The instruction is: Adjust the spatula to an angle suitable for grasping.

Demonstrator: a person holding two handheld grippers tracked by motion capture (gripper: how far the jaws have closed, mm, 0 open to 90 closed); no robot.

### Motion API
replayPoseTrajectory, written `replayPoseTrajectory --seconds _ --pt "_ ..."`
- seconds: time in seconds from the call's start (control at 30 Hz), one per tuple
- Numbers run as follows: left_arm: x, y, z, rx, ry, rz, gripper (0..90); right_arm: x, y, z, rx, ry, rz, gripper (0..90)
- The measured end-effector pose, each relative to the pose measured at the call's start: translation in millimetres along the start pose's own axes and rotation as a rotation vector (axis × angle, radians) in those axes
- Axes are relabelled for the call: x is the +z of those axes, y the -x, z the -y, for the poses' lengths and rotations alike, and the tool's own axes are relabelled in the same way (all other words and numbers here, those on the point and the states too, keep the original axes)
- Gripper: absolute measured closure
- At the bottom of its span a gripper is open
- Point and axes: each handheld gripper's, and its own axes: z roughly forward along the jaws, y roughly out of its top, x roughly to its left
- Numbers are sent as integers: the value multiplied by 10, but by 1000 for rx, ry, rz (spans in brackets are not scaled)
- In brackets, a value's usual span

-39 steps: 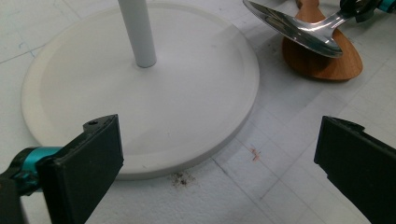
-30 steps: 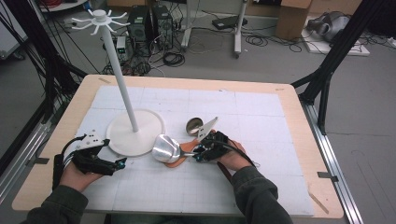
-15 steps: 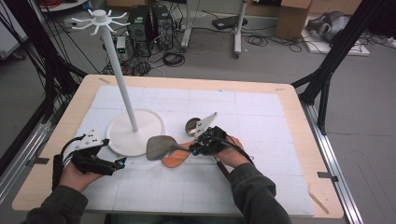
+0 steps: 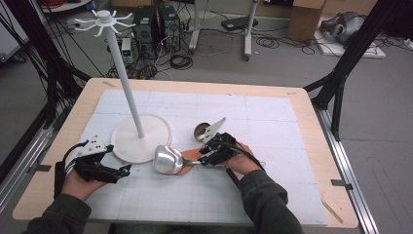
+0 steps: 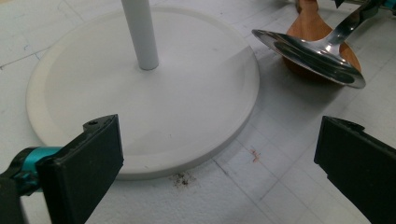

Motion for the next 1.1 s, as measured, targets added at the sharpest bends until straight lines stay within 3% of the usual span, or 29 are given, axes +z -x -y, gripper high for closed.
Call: replayPoseTrajectory --seconds 0.13,0.17,0.27,0.33,0.4,0.77,1.1 --pt "-1 -4 3 -3 0 0 17 22 -32 6 -27 -32 -16 585" --pt "-1 -4 5 -3 0 0 17 65 -55 7 -46 -81 -24 588" --pt "-3 -4 5 -3 1 0 17 147 -68 -1 -86 -117 -18 626" --pt "-5 -6 5 -3 0 -1 17 167 -78 -22 -94 -115 -25 722" --pt "-6 -9 4 -1 0 -1 17 173 -93 -44 -130 -121 -10 743" --pt "-42 -29 -3 -15 22 -2 17 191 -167 -119 -183 -129 -29 748" --pt "-83 -35 -17 -10 40 2 17 333 -289 -376 -223 -96 -96 748"
